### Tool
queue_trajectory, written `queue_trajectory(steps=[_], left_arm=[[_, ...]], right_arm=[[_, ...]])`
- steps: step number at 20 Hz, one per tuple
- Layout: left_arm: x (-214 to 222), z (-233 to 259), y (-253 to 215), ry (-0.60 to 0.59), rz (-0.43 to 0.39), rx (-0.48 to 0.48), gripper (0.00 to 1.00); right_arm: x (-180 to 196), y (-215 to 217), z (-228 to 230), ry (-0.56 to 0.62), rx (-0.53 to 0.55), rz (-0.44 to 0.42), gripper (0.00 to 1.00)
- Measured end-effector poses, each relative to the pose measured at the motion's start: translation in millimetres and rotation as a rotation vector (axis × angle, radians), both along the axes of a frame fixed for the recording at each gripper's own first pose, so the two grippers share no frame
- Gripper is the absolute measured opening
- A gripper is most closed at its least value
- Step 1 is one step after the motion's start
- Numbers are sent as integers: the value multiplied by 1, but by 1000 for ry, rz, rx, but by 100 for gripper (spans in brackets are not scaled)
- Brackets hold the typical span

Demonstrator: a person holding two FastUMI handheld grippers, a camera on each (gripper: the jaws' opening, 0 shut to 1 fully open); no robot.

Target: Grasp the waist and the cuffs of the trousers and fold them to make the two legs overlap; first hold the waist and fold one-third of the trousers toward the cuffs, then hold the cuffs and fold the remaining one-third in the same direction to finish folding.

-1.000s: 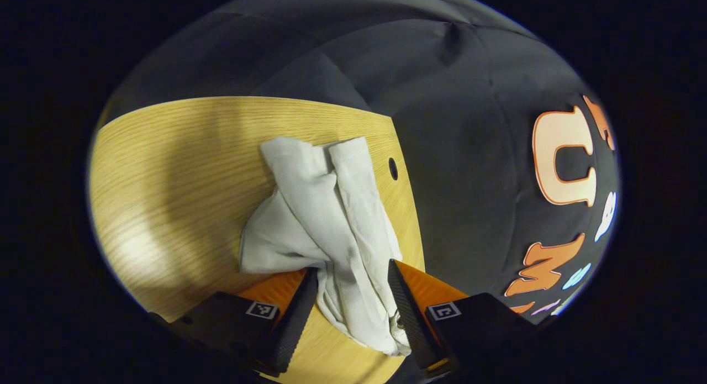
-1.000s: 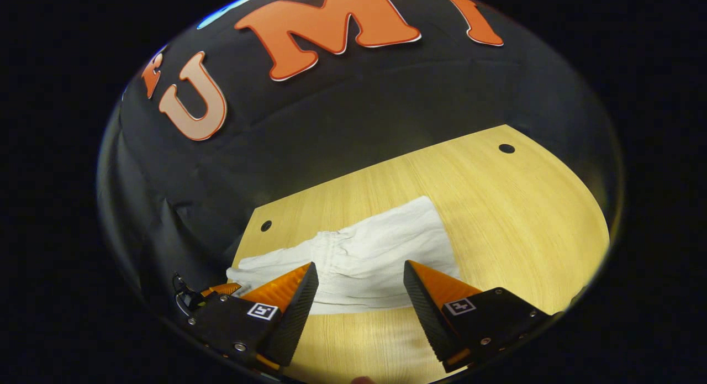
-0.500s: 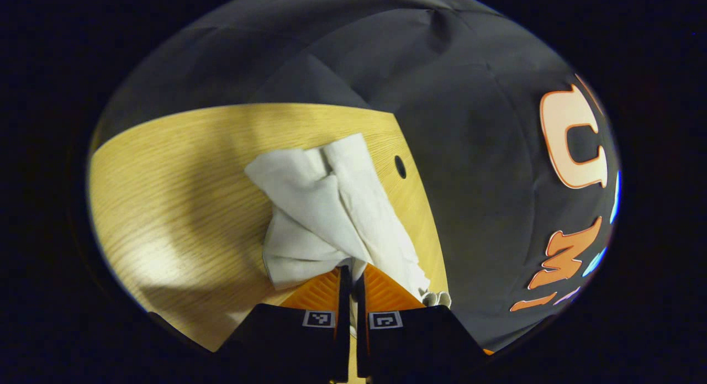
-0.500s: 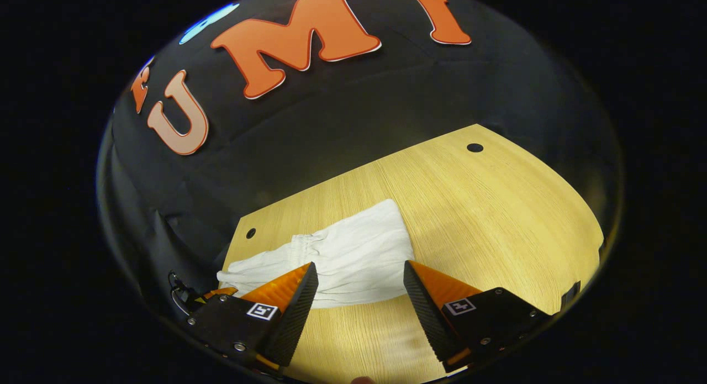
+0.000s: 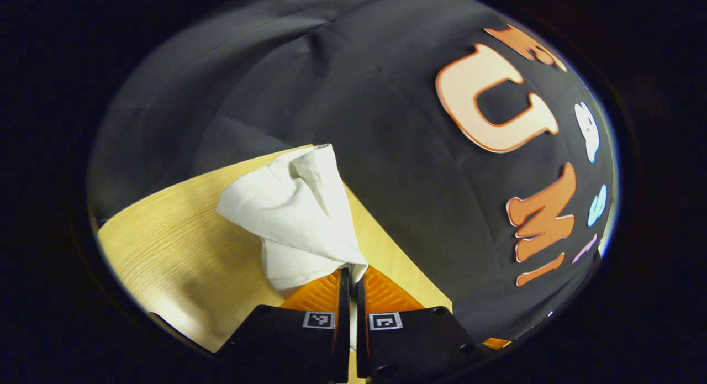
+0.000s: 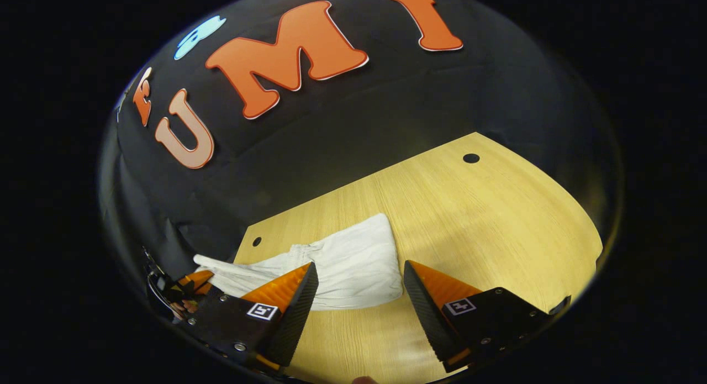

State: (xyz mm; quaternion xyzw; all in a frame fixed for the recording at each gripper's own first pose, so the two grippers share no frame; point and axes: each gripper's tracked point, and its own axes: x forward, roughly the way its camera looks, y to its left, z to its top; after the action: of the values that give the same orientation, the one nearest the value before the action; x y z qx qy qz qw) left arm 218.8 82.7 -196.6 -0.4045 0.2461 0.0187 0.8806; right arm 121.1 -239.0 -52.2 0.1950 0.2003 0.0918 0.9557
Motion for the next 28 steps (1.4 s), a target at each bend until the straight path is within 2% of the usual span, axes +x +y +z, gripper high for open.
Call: queue_trajectory(steps=[5, 8, 11, 14, 18, 22, 26, 28], left_arm=[[18, 46, -66, -49, -109, 156, 8], [25, 56, -108, -41, -183, 248, 8], [34, 58, -154, -27, -244, 300, 8], [41, 53, -199, -5, -299, 327, 8], [56, 18, -257, 52, -364, 364, 9], [52, -10, -314, 99, -431, 408, 10], [27, -42, -364, 161, -565, 437, 16], [14, -51, -382, 172, -628, 479, 31]], right_arm=[[-9, -40, 6, -38, -25, -34, 94], [-15, -60, 7, -51, -35, -51, 95], [-20, -74, 3, -51, -30, -62, 96], [-27, -91, -2, -48, -19, -73, 96], [-34, -112, -9, -37, -11, -89, 96], [-38, -136, -16, -26, -22, -100, 96], [-38, -157, -21, -18, -15, -110, 96], [-38, -165, -23, -17, -13, -113, 96]])
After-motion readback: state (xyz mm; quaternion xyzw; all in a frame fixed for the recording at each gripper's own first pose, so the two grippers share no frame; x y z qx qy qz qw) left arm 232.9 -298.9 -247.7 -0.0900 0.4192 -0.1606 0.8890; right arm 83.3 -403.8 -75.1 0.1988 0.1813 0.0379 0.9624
